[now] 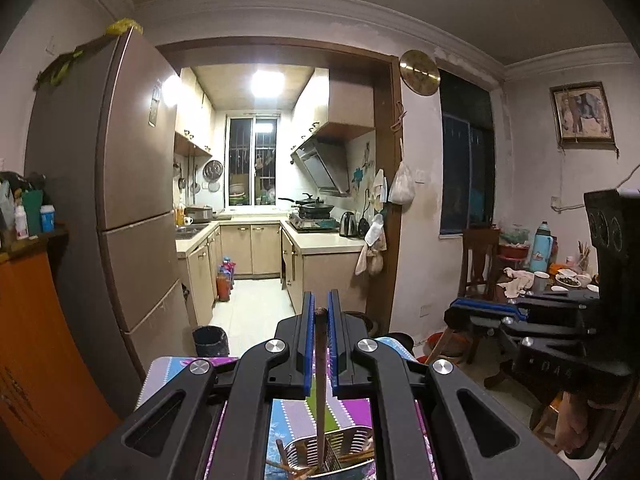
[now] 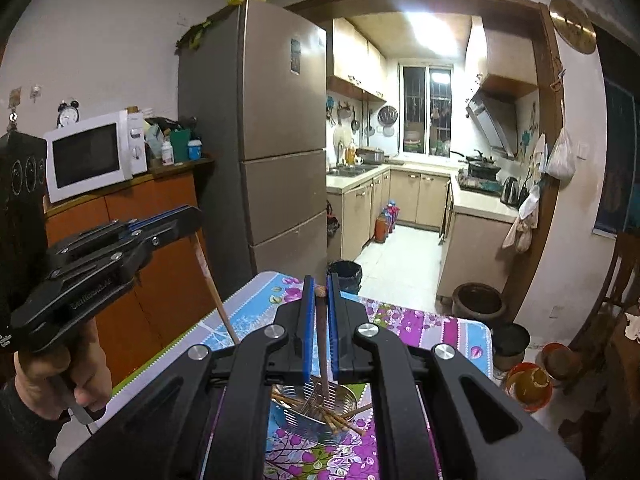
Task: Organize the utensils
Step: 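Lift both chopsticks and carry them above the blue holder, then open both tools to drop the chopsticks into the holder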
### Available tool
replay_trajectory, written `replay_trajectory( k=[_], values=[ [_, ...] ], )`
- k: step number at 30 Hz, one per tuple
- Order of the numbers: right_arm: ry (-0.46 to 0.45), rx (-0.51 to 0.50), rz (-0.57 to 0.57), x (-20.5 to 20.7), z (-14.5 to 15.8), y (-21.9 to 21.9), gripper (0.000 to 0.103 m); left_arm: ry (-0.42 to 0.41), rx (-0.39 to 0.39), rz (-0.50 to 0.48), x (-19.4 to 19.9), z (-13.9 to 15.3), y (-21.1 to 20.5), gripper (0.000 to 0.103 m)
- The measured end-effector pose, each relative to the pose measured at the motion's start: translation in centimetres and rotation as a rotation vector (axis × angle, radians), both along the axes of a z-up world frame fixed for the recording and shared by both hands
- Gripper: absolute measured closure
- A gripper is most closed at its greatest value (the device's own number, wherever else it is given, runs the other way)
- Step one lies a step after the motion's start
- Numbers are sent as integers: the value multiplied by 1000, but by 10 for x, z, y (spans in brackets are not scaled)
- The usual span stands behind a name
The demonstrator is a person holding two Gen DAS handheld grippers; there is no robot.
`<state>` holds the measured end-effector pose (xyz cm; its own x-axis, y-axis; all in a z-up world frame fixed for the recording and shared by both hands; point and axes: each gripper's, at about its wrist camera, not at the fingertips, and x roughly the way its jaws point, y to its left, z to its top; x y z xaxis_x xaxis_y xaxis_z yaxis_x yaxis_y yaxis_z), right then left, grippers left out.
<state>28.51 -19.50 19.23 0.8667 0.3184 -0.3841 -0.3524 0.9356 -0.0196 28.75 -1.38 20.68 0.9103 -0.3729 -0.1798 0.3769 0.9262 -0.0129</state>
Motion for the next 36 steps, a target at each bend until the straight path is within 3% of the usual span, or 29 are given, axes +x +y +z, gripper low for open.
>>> replay_trajectory(
  k=[17, 36],
  values=[
    [91, 18, -1, 45, -49, -2, 98, 110, 18, 18, 73, -60, -5, 95],
    [138, 13, -9, 62, -75, 11, 98, 155, 19, 36, 87, -82, -5, 95]
  ],
)
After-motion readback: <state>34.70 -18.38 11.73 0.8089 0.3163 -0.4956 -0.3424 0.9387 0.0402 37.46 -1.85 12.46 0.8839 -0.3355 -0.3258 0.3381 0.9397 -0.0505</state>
